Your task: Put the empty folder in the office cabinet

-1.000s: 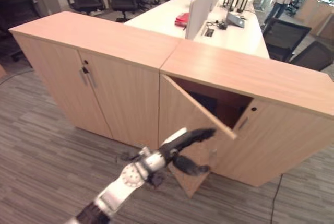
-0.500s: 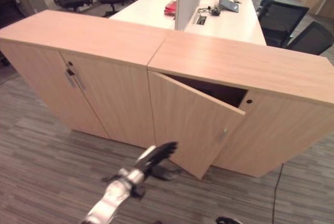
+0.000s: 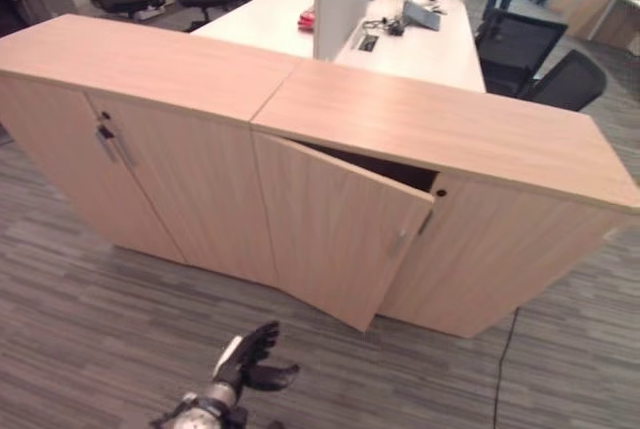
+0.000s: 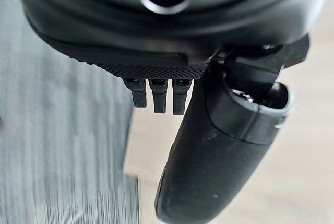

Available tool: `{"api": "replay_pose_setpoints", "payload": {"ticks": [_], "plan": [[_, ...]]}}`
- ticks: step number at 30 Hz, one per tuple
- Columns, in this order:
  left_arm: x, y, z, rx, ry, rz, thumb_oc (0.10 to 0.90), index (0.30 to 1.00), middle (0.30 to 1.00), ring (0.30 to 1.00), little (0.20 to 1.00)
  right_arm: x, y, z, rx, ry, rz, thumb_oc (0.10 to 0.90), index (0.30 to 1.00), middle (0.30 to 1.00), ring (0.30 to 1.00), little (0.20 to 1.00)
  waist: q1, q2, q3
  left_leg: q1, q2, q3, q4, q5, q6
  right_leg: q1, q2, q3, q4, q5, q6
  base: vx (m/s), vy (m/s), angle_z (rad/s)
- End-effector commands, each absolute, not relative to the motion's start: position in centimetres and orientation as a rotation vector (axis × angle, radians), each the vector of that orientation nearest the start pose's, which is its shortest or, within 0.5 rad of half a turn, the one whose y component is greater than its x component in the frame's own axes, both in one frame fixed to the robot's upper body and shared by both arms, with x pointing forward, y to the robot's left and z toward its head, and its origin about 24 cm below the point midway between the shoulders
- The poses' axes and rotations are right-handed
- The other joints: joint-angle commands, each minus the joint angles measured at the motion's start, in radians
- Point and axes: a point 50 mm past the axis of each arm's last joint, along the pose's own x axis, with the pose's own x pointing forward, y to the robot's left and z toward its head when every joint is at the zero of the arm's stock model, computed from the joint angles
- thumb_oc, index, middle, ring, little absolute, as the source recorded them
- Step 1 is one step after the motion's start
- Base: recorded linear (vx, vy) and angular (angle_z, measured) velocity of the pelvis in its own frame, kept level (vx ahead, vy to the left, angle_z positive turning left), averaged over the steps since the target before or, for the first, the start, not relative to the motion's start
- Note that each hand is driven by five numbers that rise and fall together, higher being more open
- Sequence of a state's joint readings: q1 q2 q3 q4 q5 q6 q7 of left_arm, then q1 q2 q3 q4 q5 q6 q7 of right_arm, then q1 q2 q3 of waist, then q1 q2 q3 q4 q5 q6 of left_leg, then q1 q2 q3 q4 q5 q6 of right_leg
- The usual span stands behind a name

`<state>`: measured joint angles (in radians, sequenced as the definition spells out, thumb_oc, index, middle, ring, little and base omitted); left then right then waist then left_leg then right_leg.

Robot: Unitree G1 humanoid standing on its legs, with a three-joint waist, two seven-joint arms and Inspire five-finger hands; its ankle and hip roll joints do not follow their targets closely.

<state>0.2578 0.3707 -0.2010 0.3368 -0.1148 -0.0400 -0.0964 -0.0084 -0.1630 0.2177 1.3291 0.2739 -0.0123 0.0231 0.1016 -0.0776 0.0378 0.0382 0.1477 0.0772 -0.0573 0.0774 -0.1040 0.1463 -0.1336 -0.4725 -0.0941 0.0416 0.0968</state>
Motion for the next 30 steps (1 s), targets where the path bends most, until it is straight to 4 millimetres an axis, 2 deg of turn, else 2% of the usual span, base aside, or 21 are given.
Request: {"api": "replay_pose_setpoints", "payload": {"ticks": [1, 4, 5, 6, 7, 8, 10, 12, 15, 18, 19, 20, 21, 22, 23, 24, 25, 26, 29, 30], "plan": [[19.1, 21.5, -4.6, 0.173, 0.406, -0.101, 0.8, 0.9, 0.9, 0.9, 0.9, 9.4, -21.7, -16.6, -0.15, 1.25, -0.07, 0.8, 0.9, 0.9, 0.9, 0.9, -0.002, -0.003, 0.021, 0.007, -0.024, -0.006, 0.193, -0.174, 0.016, -0.065, -0.007, 0.005, 0.027, -0.033, -0.009, 0.01, -0.122, -0.02], [19.0, 21.3, -5.3, 0.141, 0.437, -0.081, 0.8, 0.9, 0.9, 0.9, 0.9, 9.2, -22.1, -16.6, -0.175, 1.259, -0.065, 0.8, 0.9, 0.9, 0.9, 0.9, -0.006, -0.004, 0.042, -0.046, -0.026, -0.011, 0.333, -0.159, 0.012, -0.052, 0.011, 0.009, 0.031, -0.053, -0.033, 0.02, -0.125, -0.05], [18.8, 21.4, -5.6, 0.126, 0.449, -0.061, 0.8, 0.9, 0.9, 0.9, 0.9, 8.8, -22.4, -16.6, -0.202, 1.268, -0.055, 0.8, 0.9, 0.9, 0.9, 0.9, -0.002, -0.001, 0.057, -0.082, -0.044, -0.046, 0.397, -0.126, 0.014, -0.051, 0.021, 0.026, 0.035, -0.062, -0.044, -0.01, -0.08, -0.11], [18.7, 21.4, -5.6, 0.124, 0.445, -0.06, 0.8, 0.9, 0.9, 0.9, 0.9, 8.9, -22.5, -16.5, -0.216, 1.264, -0.047, 0.8, 0.9, 0.9, 0.9, 0.9, 0.004, -0.002, 0.063, -0.107, -0.07, -0.075, 0.417, -0.123, 0.018, -0.053, 0.021, 0.033, 0.035, -0.061, -0.045, -0.01, -0.041, -0.09], [18.7, 21.4, -5.6, 0.124, 0.445, -0.06, 0.8, 0.9, 0.9, 0.9, 0.9, 8.9, -22.5, -16.5, -0.216, 1.264, -0.047, 0.8, 0.9, 0.9, 0.9, 0.9, 0.003, -0.001, 0.062, -0.109, -0.07, -0.076, 0.419, -0.123, 0.018, -0.054, 0.021, 0.032, 0.035, -0.062, -0.045, 0.0, -0.028, -0.18], [18.5, 21.5, -5.6, 0.116, 0.445, -0.063, 0.8, 0.9, 0.9, 0.9, 0.9, 9.4, -22.6, -16.4, -0.231, 1.248, -0.041, 0.8, 0.9, 0.9, 0.9, 0.9, 0.014, -0.006, 0.066, -0.147, -0.131, -0.135, 0.401, -0.163, 0.036, -0.06, 0.021, 0.05, 0.032, -0.056, -0.039, 0.02, -0.007, -0.19], [18.4, 21.6, -5.6, 0.102, 0.449, -0.063, 0.8, 0.9, 0.9, 0.9, 0.9, 9.7, -22.8, -16.2, -0.246, 1.239, -0.03, 0.8, 0.9, 0.9, 0.9, 0.9, 0.026, -0.013, 0.074, -0.192, -0.19, -0.188, 0.388, -0.208, 0.053, -0.065, 0.019, 0.081, 0.034, -0.051, -0.03, 0.03, 0.013, -0.39], [18.0, 21.7, -6.0, 0.069, 0.466, -0.057, 0.8, 0.9, 0.9, 0.9, 0.9, 10.3, -22.8, -16.1, -0.254, 1.221, -0.023, 0.8, 0.9, 0.9, 0.9, 0.9, 0.026, -0.007, 0.076, -0.218, -0.237, -0.233, 0.378, -0.201, 0.058, -0.078, 0.024, 0.12, 0.046, -0.046, -0.024, 0.03, 0.049, -0.82], [16.8, 21.8, -7.6, 0.022, 0.549, -0.028, 0.8, 0.9, 0.9, 0.9, 0.9, 9.9, -22.6, -16.2, -0.25, 1.238, -0.014, 0.8, 0.9, 0.9, 0.9, 0.9, 0.014, 0.014, 0.05, -0.142, -0.231, -0.233, 0.277, -0.197, 0.072, -0.066, 0.04, 0.157, 0.04, -0.045, -0.019, 0.1, 0.088, -0.53], [15.8, 22.0, -9.1, 0.025, 0.636, -0.027, 0.8, 0.9, 0.9, 0.9, 0.9, 9.4, -22.6, -16.4, -0.241, 1.259, -0.019, 0.8, 0.9, 0.9, 0.9, 0.9, -0.002, 0.026, 0.028, -0.086, -0.216, -0.212, 0.18, -0.169, 0.077, -0.057, 0.036, 0.168, 0.034, -0.039, -0.012, 0.08, 0.123, -0.51], [14.6, 22.2, -10.8, 0.045, 0.74, -0.022, 0.8, 0.9, 0.9, 0.9, 0.9, 8.7, -22.3, -16.6, -0.262, 1.285, 0.01, 0.8, 0.9, 0.9, 0.9, 0.9, -0.014, 0.037, 0.012, -0.058, -0.2, -0.201, 0.104, -0.134, 0.079, -0.063, 0.037, 0.182, 0.032, -0.034, -0.007, 0.04, 0.102, -0.23], [14.6, 22.2, -10.8, 0.045, 0.74, -0.022, 0.8, 0.9, 0.9, 0.9, 0.9, 8.7, -22.3, -16.6, -0.262, 1.285, 0.009, 0.8, 0.9, 0.9, 0.9, 0.9, -0.013, 0.037, 0.012, -0.055, -0.199, -0.2, 0.098, -0.131, 0.079, -0.063, 0.037, 0.184, 0.031, -0.034, -0.007, 0.02, 0.1, -0.25], [13.6, 22.3, -12.0, 0.029, 0.816, -0.002, 0.8, 0.9, 0.9, 0.9, 0.9, 8.3, -22.3, -16.7, -0.278, 1.303, 0.024, 0.8, 0.9, 0.9, 0.9, 0.9, -0.02, 0.04, 0.007, -0.048, -0.193, -0.202, 0.068, -0.115, 0.079, -0.067, 0.037, 0.19, 0.029, -0.032, -0.005, 0.0, 0.059, -0.35], [10.9, 22.3, -14.8, -0.105, 1.01, 0.124, 0.8, 0.9, 0.9, 0.9, 0.9, 7.1, -22.7, -16.9, -0.323, 1.354, 0.044, 0.8, 0.9, 0.9, 0.9, 0.9, -0.032, 0.042, -0.008, -0.031, -0.178, -0.208, 0.003, -0.081, 0.072, -0.072, 0.043, 0.197, 0.021, -0.034, -0.003, 0.0, 0.058, -0.33], [11.0, 22.3, -14.8, -0.105, 1.008, 0.124, 0.8, 0.9, 0.9, 0.9, 0.9, 7.1, -22.7, -16.9, -0.323, 1.353, 0.043, 0.8, 0.9, 0.9, 0.9, 0.9, -0.033, 0.043, -0.006, -0.028, -0.177, -0.208, -0.001, -0.079, 0.072, -0.071, 0.043, 0.197, 0.021, -0.034, -0.003, 0.04, 0.028, -0.15], [8.3, 22.7, -16.3, -0.246, 1.148, 0.287, 0.8, 0.9, 0.9, 0.9, 0.9, 6.4, -23.0, -16.9, -0.307, 1.383, 0.031, 0.8, 0.9, 0.9, 0.9, 0.9, -0.039, 0.036, -0.025, -0.01, -0.169, -0.213, -0.03, -0.079, 0.073, -0.066, 0.048, 0.193, 0.01, -0.037, -0.002, 0.04, -0.004, -0.06], [8.4, 22.7, -16.3, -0.247, 1.147, 0.287, 0.8, 0.9, 0.9, 0.9, 0.9, 6.4, -23.0, -16.9, -0.307, 1.383, 0.031, 0.8, 0.9, 0.9, 0.9, 0.9, -0.04, 0.036, -0.025, -0.011, -0.169, -0.214, -0.03, -0.08, 0.073, -0.066, 0.048, 0.193, 0.01, -0.037, -0.002, 0.1, -0.001, -0.03], [6.8, 23.3, -16.7, -0.119, 1.242, 0.287, 0.8, 0.9, 0.9, 0.9, 0.9, 6.0, -22.6, -17.1, -0.286, 1.392, 0.032, 0.8, 0.9, 0.9, 0.9, 0.9, -0.044, 0.024, -0.044, 0.003, -0.168, -0.209, -0.03, -0.086, 0.076, -0.061, 0.047, 0.193, 0.007, -0.039, 0.002, 0.06, 0.001, -0.05], [6.7, 23.3, -16.7, -0.05, 1.256, 0.254, 0.8, 0.9, 0.9, 0.9, 0.9, 5.7, -22.2, -17.2, -0.297, 1.394, 0.05, 0.8, 0.9, 0.9, 0.9, 0.9, -0.045, 0.021, -0.048, 0.007, -0.169, -0.206, -0.03, -0.091, 0.077, -0.06, 0.045, 0.196, 0.007, -0.039, 0.003, 0.04, 0.02, 0.1], [6.5, 23.8, -16.6, 0.036, 1.243, 0.253, 0.8, 0.9, 0.9, 0.9, 0.9, 4.5, -22.0, -17.4, -0.316, 1.426, 0.064, 0.8, 0.9, 0.9, 0.9, 0.9, -0.038, 0.018, -0.047, 0.008, -0.172, -0.208, -0.03, -0.093, 0.078, -0.062, 0.044, 0.198, 0.007, -0.037, 0.005, 0.01, 0.038, 0.17]]}}
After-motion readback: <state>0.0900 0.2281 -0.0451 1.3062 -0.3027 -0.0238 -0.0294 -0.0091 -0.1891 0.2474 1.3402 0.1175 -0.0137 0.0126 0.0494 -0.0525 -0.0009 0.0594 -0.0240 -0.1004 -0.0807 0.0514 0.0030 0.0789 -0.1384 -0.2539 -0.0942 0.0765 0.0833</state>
